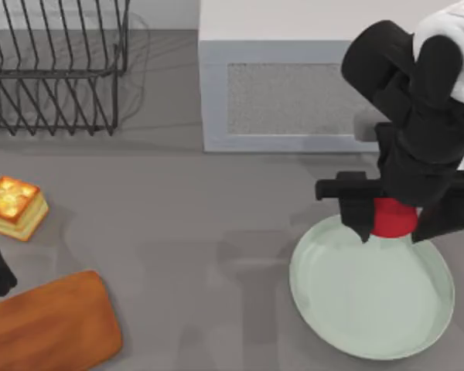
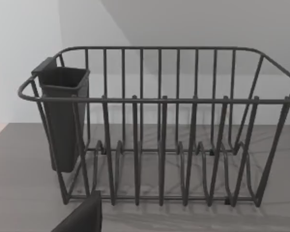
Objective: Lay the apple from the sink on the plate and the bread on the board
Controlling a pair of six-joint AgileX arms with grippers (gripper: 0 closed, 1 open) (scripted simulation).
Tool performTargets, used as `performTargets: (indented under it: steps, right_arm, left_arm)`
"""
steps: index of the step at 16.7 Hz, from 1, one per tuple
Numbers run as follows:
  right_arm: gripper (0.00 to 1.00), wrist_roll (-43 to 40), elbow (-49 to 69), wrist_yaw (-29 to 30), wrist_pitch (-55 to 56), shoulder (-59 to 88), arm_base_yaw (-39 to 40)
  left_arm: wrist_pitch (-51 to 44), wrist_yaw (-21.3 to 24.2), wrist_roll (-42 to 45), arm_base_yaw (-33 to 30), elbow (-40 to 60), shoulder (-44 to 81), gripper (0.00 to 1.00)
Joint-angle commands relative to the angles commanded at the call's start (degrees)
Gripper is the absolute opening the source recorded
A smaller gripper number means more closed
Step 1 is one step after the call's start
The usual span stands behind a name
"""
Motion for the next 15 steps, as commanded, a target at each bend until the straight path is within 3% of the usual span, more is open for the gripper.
performTargets:
  steps: [9, 15]
  right_arm:
    - [0.98, 0.0, 0.0, 0.0, 0.0, 0.0, 0.0]
    - [1.0, 0.0, 0.0, 0.0, 0.0, 0.0, 0.0]
  left_arm:
    - [0.0, 0.0, 0.0, 0.0, 0.0, 0.0, 1.0]
    - [0.0, 0.0, 0.0, 0.0, 0.0, 0.0, 1.0]
